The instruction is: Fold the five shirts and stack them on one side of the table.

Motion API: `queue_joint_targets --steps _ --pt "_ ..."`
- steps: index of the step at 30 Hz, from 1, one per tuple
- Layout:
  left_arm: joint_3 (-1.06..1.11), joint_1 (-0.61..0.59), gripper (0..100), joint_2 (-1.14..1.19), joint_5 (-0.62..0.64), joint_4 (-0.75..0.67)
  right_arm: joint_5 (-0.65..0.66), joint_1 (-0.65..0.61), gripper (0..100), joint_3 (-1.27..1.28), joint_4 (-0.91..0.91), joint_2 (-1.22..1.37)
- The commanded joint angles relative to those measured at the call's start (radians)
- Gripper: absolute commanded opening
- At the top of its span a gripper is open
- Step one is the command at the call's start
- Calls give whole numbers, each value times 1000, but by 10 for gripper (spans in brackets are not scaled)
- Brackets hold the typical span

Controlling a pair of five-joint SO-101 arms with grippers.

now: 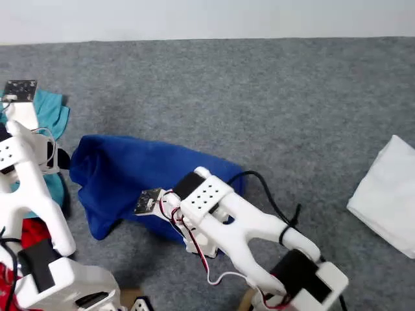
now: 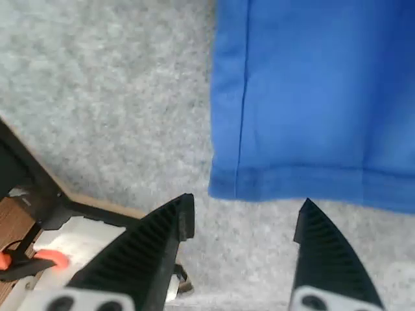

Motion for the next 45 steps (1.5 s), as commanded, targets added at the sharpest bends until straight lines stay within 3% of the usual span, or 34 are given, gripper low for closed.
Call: queue_joint_targets --steps 1,17,22,24,29,41,45 --pt "-4 -12 217 -6 5 -12 -9 -10 262 -6 -65 39" --pt "-4 -41 217 -6 3 -11 -37 -12 248 -3 -143 269" --pt "-4 -41 217 -8 3 -8 -37 -8 28 -8 -140 309" --pt "-4 -41 217 -12 3 -8 -37 -8 15 -8 -131 309" --pt "-24 -40 216 -17 3 17 -74 50 9 -84 -21 303" --pt "-229 -32 215 -17 8 184 -74 254 10 -535 271 111" --pt "-303 23 215 -17 8 258 -77 338 10 -621 282 104"
